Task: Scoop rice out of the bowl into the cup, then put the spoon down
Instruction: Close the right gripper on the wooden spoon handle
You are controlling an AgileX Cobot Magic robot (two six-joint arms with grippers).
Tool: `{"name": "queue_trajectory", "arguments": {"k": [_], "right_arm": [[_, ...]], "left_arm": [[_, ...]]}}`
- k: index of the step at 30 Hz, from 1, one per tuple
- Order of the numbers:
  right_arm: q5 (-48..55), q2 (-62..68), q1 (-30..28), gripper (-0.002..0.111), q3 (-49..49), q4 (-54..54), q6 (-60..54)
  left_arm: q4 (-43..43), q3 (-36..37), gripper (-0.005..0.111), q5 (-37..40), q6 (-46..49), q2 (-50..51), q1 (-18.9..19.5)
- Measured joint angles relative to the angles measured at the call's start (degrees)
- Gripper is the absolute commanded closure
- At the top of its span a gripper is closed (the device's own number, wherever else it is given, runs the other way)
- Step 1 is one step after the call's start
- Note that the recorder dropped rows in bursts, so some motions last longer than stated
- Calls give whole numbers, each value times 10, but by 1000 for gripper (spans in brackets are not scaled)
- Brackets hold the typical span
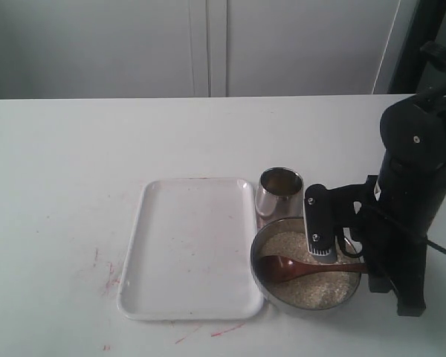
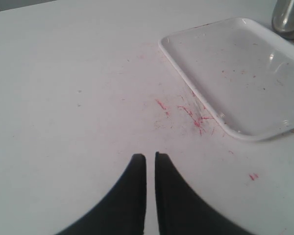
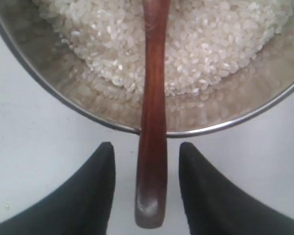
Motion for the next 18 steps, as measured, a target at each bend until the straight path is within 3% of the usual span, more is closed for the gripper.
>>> {"name": "queue_trajectory", "arguments": {"k": [11,18], "right_arm": [[-1,0,0,74,0,0,0],[-1,0,0,86,0,0,0]], "left_arm": [[0,0,92,0,0,0,0],[0,0,92,0,0,0,0]]}}
